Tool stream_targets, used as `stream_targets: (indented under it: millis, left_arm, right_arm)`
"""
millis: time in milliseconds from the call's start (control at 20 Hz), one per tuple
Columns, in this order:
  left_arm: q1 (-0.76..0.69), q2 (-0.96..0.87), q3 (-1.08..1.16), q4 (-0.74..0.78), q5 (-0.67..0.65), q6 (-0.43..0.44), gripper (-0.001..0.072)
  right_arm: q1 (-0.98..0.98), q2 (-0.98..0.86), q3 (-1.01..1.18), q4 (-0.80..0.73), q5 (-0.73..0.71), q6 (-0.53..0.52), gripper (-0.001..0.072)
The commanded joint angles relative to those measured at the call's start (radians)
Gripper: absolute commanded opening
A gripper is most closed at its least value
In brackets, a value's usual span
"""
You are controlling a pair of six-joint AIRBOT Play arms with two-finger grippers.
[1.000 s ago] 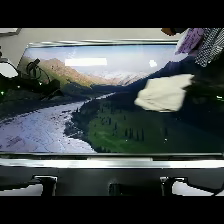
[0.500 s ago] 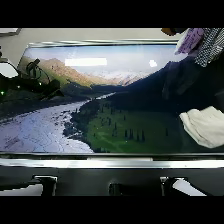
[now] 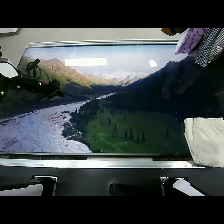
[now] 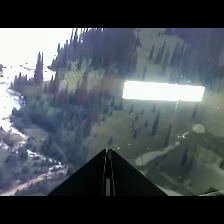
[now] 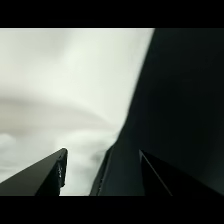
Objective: Fold the clothes and pants, and hang the long-sleeved shirts on hangers.
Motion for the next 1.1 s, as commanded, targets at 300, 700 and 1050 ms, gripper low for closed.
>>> stream_targets:
  millis: [300,700,1050]
  left_arm:
    - [-0.035,0.042,-0.131,0.04,0.029,0.1,0.001]
    - [-0.094,0.531,-0.521,0.139,0.211,0.108,0.0011]
    - [-0.094,0.615,-0.521,0.19,0.213,0.104,0.0013]
  right_arm:
    - [0.304,0.113,0.154,0.567,-0.347,-0.336,0.0152]
    - [1.1,0.113,0.153,0.443,-0.265,-0.377,0.0033]
    - [1.196,0.113,0.153,0.423,-0.246,-0.379,0.0032]
